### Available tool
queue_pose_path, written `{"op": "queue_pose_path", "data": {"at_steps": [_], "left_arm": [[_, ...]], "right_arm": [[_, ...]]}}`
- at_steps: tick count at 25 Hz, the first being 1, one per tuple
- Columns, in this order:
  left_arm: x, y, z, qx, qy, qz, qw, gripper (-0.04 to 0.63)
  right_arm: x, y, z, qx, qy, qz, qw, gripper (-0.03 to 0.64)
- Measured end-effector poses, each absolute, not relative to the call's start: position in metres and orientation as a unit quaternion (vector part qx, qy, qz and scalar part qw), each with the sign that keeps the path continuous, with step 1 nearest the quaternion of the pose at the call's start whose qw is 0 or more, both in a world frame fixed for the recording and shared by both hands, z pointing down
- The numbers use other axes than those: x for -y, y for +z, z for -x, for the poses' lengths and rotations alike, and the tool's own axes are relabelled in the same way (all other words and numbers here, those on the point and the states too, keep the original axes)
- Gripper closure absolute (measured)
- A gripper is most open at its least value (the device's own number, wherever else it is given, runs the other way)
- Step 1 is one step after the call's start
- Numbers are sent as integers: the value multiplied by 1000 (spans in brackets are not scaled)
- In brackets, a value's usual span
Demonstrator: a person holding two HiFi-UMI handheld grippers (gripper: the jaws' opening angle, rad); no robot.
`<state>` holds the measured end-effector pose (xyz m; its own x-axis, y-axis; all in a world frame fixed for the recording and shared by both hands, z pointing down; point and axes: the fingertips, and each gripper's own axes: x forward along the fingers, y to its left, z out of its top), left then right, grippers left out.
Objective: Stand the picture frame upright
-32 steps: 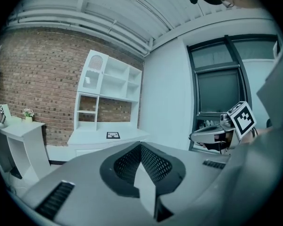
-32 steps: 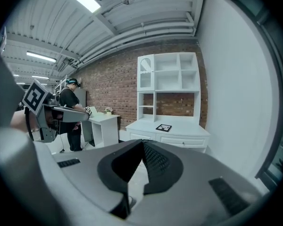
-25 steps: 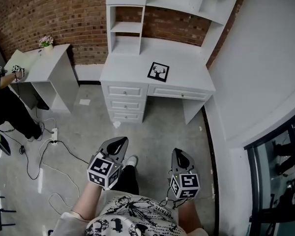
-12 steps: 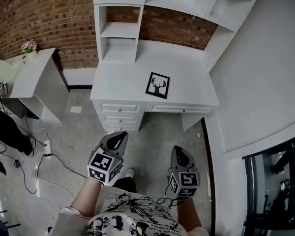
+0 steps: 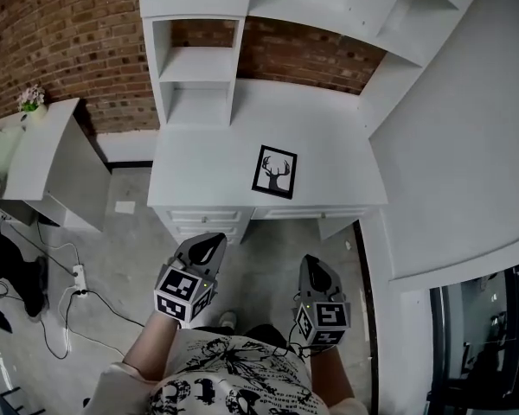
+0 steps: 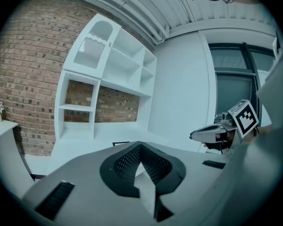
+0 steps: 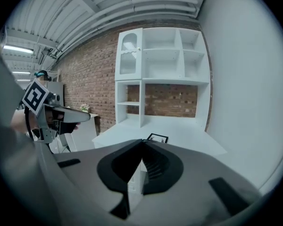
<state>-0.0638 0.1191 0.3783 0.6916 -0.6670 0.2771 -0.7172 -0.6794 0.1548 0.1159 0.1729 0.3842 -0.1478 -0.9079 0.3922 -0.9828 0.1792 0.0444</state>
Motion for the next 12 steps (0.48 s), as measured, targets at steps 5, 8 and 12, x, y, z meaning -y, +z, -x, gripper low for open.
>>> {"op": "queue_pose_path", "data": {"at_steps": [5, 8, 12], "left_arm": [[-82, 383, 55, 388, 100, -908, 124, 588], [-61, 378, 46, 396, 95, -906, 113, 588], [-26, 385, 33, 422, 92, -895, 115, 588]], "right_arm": [[-129, 385, -131, 751, 112, -631, 162, 614], [-97, 389, -144, 754, 111, -628, 159, 614], [-50, 402, -163, 757, 116, -625, 151, 612]]}}
